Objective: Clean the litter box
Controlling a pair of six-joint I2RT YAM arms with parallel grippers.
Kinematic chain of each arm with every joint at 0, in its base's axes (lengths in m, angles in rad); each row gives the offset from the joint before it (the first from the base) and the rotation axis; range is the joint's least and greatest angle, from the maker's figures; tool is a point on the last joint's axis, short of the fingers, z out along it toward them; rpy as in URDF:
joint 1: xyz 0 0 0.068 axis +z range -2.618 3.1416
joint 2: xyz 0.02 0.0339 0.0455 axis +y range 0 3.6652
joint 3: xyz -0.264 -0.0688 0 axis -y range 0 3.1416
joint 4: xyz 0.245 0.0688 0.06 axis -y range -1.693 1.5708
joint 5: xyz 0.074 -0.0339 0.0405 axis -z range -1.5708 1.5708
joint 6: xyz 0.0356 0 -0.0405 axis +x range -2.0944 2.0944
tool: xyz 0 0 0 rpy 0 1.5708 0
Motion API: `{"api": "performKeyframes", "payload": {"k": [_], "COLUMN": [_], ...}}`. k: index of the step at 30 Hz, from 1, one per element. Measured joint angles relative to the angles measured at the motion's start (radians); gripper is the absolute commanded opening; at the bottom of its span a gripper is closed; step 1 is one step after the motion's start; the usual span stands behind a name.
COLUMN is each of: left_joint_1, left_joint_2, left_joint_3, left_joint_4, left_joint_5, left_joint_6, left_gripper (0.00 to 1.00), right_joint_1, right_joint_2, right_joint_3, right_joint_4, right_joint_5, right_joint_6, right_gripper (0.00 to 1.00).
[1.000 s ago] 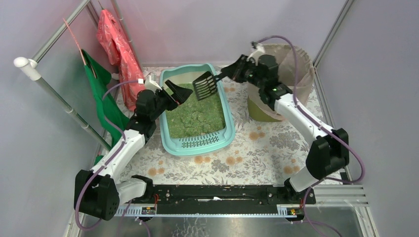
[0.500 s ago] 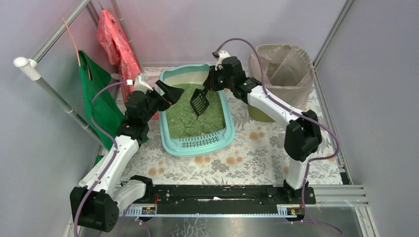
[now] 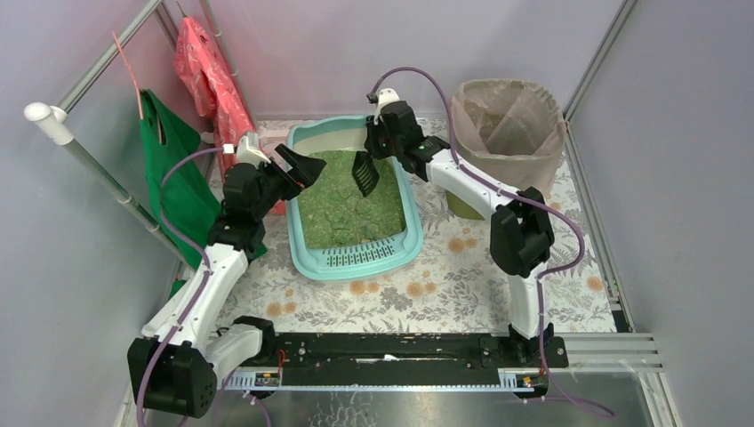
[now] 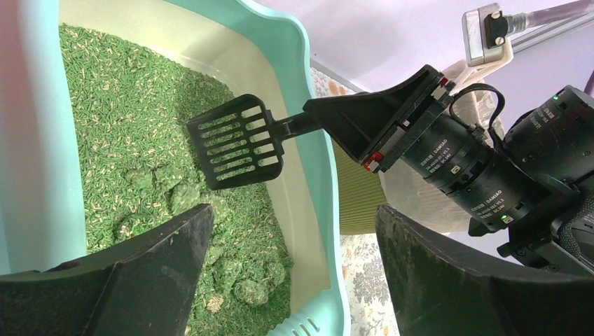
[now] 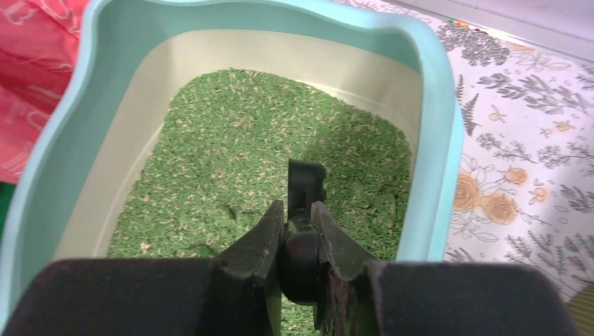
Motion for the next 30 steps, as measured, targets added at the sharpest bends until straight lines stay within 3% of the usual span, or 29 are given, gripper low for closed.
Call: {"api": "performKeyframes", "payload": {"k": [13, 30], "left_joint_1": [0.005, 0.012], "left_joint_2": [0.002, 0.019], "left_joint_3": [-0.005, -0.019], "left_joint_4": [0.001, 0.003], "left_joint_5": [0.014, 0.021], "left_joint_6": [0.002, 0.001], "left_gripper": [0.92, 0.92], "right_joint_1": [0.003, -0.061], "right_joint_2": [0.092, 0.14], "right_joint_3": [0.091, 0.067], "right_joint_4": [-0.023, 0.021], "right_joint_5": [0.046, -0.223], "right_joint_6": [-0.05, 0.177], "right_gripper": [0.0, 0.0]}}
